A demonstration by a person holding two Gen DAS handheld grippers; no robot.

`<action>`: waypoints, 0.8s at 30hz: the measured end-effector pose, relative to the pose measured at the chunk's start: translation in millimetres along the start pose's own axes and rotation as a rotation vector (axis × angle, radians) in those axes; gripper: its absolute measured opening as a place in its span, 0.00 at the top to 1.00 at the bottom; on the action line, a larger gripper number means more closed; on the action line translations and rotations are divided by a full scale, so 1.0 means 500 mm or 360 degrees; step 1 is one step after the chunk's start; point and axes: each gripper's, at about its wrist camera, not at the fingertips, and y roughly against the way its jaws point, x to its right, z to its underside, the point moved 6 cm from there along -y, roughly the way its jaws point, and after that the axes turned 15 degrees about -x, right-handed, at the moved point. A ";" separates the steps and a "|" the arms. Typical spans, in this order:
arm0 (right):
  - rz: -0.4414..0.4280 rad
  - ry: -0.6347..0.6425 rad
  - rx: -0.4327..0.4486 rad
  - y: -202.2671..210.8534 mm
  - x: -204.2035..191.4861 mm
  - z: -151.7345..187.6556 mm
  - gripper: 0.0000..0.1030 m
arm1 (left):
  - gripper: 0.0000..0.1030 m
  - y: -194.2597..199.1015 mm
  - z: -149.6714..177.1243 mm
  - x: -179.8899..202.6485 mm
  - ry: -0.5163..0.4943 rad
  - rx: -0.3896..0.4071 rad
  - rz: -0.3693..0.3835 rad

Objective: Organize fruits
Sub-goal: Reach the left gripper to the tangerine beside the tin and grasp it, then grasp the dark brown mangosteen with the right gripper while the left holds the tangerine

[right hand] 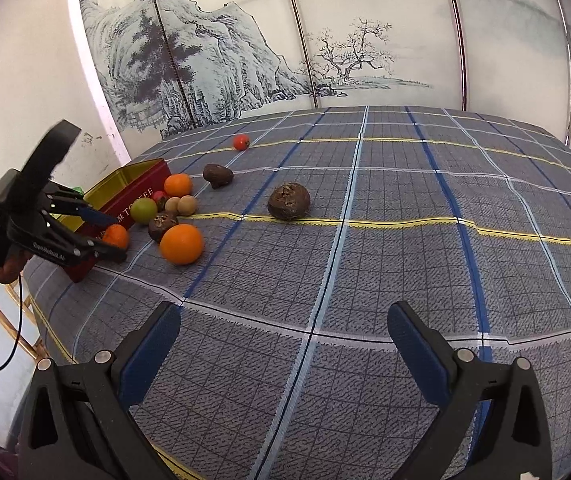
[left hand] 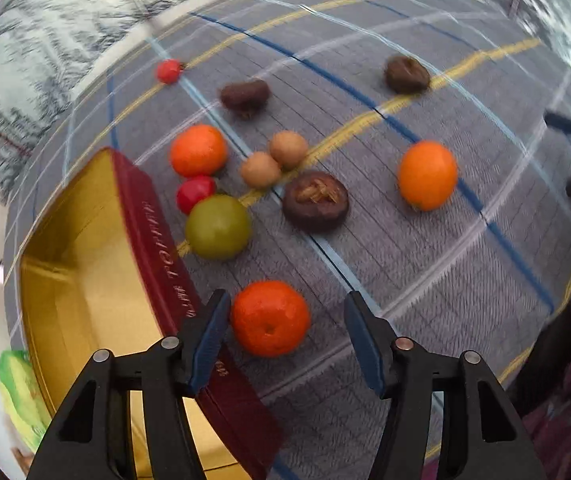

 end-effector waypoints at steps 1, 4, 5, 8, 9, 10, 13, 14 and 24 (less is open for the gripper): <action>-0.0001 0.0001 -0.0005 -0.001 -0.001 -0.001 0.00 | 0.56 -0.005 0.001 0.001 -0.0004 -0.0019 0.0011; 0.0000 0.0018 -0.0010 0.000 -0.003 -0.004 0.00 | 0.62 0.002 0.003 0.006 0.0044 0.0022 0.0030; 0.0004 0.0026 -0.0011 0.001 -0.003 -0.006 0.00 | 0.62 0.006 0.005 0.009 0.0075 0.0047 0.0008; 0.0015 0.0046 -0.0005 0.007 -0.001 -0.018 0.00 | 0.62 0.032 0.014 0.022 0.0235 0.0158 0.0072; 0.0024 0.0050 0.0002 0.010 0.000 -0.025 0.00 | 0.62 0.045 0.021 0.025 0.0326 0.0209 0.0101; 0.0035 0.0053 0.0008 0.013 0.003 -0.029 0.00 | 0.62 0.057 0.023 0.029 0.0389 0.0244 0.0117; 0.0047 0.0061 0.0007 0.015 0.013 -0.041 0.00 | 0.62 0.095 0.044 0.049 0.0580 0.0344 0.0205; 0.0050 0.0066 0.0004 0.015 0.014 -0.044 0.00 | 0.62 0.108 0.051 0.057 0.0625 0.0375 0.0222; 0.0106 0.0293 -0.0020 -0.008 0.002 -0.140 0.06 | 0.62 0.165 0.070 0.112 0.0752 0.0506 0.0265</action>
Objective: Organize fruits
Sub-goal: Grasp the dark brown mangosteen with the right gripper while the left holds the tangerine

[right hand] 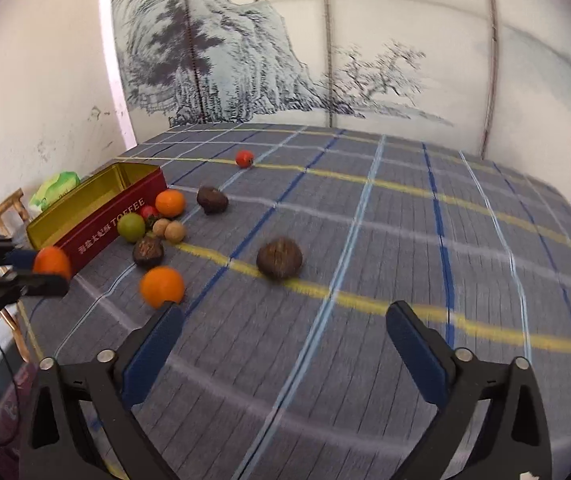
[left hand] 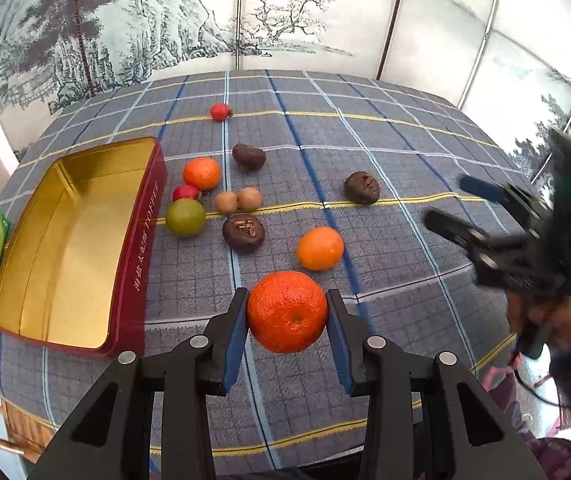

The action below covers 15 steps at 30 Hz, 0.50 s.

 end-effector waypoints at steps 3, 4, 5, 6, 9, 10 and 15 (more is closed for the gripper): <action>0.0006 0.0074 -0.0070 -0.042 -0.008 -0.037 0.17 | 0.62 0.016 0.006 0.005 -0.0006 0.0032 -0.0037; 0.0005 0.0087 -0.0112 -0.061 -0.010 -0.046 0.21 | 0.62 0.022 0.007 0.005 -0.0007 0.0041 -0.0056; -0.0004 0.0099 -0.0146 -0.080 -0.012 -0.056 0.24 | 0.62 0.027 0.008 0.005 -0.0004 0.0049 -0.0065; 0.0003 0.0106 -0.0172 -0.100 -0.012 -0.064 0.24 | 0.62 0.034 0.009 0.002 0.0004 0.0059 -0.0064; 0.0031 0.0094 -0.0241 -0.142 -0.012 -0.077 0.24 | 0.62 0.046 0.008 -0.008 0.0035 0.0071 -0.0074; 0.0040 0.0090 -0.0254 -0.151 -0.012 -0.079 0.24 | 0.62 0.050 0.007 -0.013 0.0046 0.0076 -0.0081; 0.0022 0.0076 -0.0344 -0.200 -0.006 -0.084 0.53 | 0.62 0.065 -0.001 -0.031 0.0092 0.0091 -0.0123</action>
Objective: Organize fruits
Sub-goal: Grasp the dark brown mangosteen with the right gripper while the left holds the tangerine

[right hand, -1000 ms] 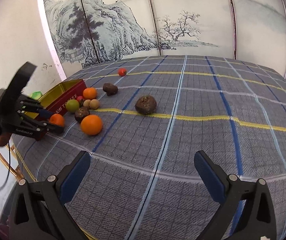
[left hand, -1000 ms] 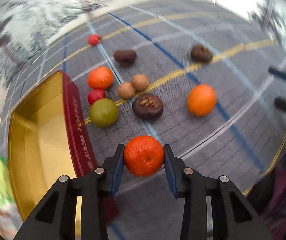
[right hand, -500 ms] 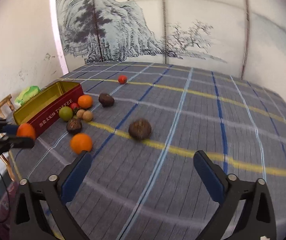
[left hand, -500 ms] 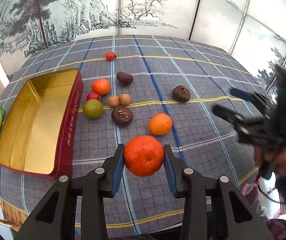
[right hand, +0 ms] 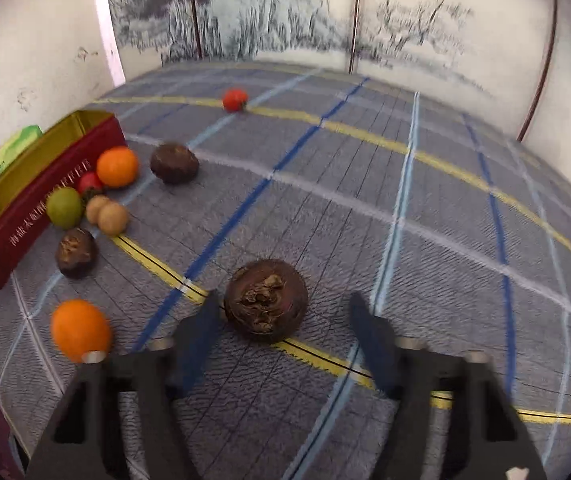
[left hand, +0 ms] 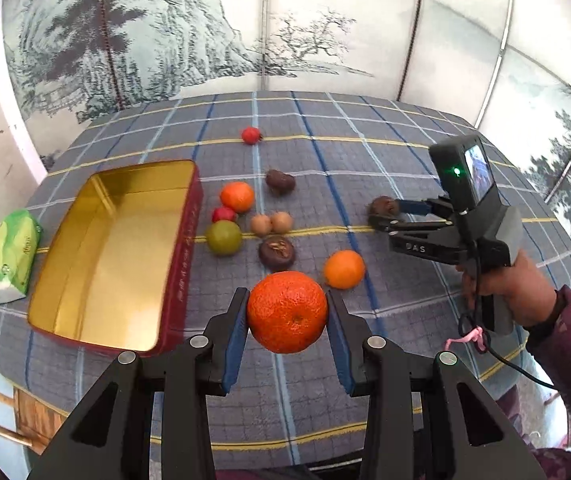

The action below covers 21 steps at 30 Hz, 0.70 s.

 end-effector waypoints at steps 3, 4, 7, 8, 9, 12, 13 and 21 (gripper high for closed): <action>0.0004 0.0001 -0.0002 -0.014 0.000 0.005 0.63 | 0.62 0.012 -0.004 -0.014 0.0024 0.0029 -0.0056; -0.0001 -0.0004 0.0000 -0.018 0.000 0.007 0.63 | 0.62 0.017 -0.006 -0.019 0.0032 0.0040 -0.0068; 0.0001 -0.0069 0.0014 -0.018 0.020 0.012 0.63 | 0.62 0.028 -0.009 -0.034 0.0048 0.0062 -0.0118; -0.0008 -0.0093 0.0002 -0.023 0.026 0.014 0.63 | 0.62 0.029 -0.010 -0.038 0.0052 0.0064 -0.0125; -0.0018 -0.0124 -0.0014 -0.034 0.034 0.016 0.63 | 0.62 0.031 -0.010 -0.043 0.0057 0.0064 -0.0129; -0.0003 -0.0124 -0.0023 -0.034 0.035 0.018 0.63 | 0.62 0.034 -0.014 -0.057 0.0079 0.0069 -0.0139; 0.0014 -0.0116 -0.0040 -0.025 0.035 0.012 0.63 | 0.62 0.035 -0.015 -0.062 0.0085 0.0070 -0.0144; 0.0047 -0.0130 -0.0046 -0.013 0.035 0.013 0.63 | 0.62 0.021 -0.023 -0.100 0.0109 0.0053 -0.0200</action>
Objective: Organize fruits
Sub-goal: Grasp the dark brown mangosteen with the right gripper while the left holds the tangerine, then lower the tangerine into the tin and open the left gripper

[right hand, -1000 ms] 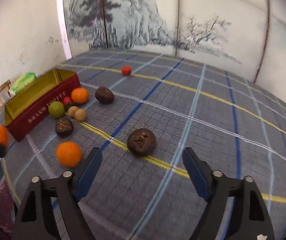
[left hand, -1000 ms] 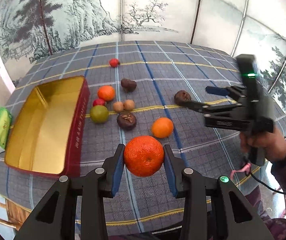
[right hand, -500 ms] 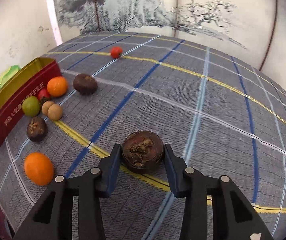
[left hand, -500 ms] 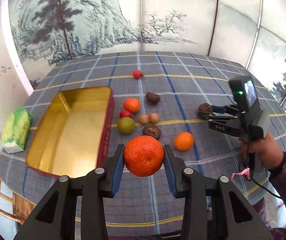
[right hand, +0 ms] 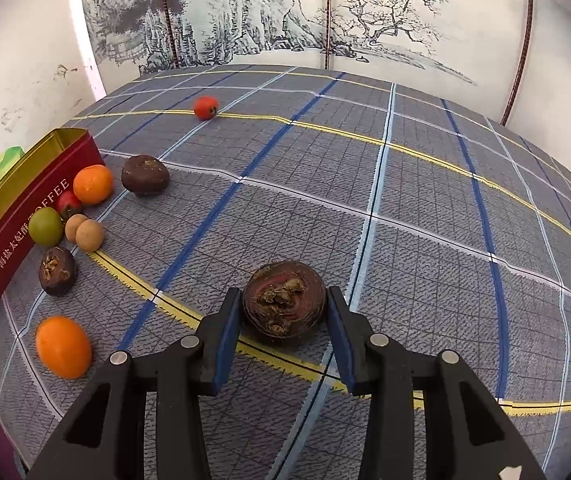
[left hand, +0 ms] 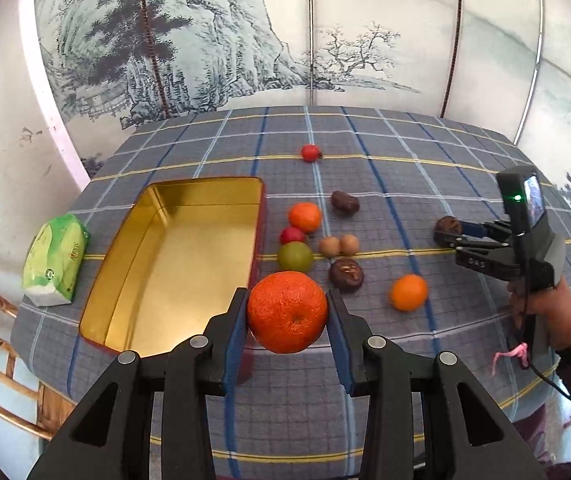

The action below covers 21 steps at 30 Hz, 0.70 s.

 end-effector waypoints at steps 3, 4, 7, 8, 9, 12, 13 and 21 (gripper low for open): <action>0.0004 0.0000 0.0005 -0.002 0.000 0.000 0.63 | 0.62 -0.014 -0.010 -0.020 -0.0017 -0.0010 -0.0047; 0.0008 0.0001 0.0007 -0.002 0.000 0.000 0.63 | 0.62 -0.021 -0.016 -0.029 -0.0026 -0.0016 -0.0072; 0.0011 0.0001 0.0009 -0.001 0.000 -0.001 0.63 | 0.62 -0.044 -0.044 -0.063 -0.0053 -0.0024 -0.0154; 0.0011 0.0001 0.0009 -0.001 0.000 -0.001 0.63 | 0.62 -0.051 -0.054 -0.072 -0.0063 -0.0026 -0.0181; 0.0013 0.0001 0.0009 0.002 0.001 -0.001 0.63 | 0.62 -0.062 -0.067 -0.084 -0.0080 -0.0029 -0.0212; 0.0011 0.0001 0.0010 0.002 0.001 -0.001 0.63 | 0.62 -0.112 -0.111 -0.126 -0.0104 -0.0089 -0.0305; 0.0011 0.0001 0.0010 0.000 0.000 -0.001 0.63 | 0.62 -0.134 -0.126 -0.141 -0.0109 -0.0124 -0.0302; 0.0012 0.0002 0.0011 0.002 0.002 -0.001 0.63 | 0.62 -0.287 -0.226 -0.224 -0.0087 -0.0382 -0.0261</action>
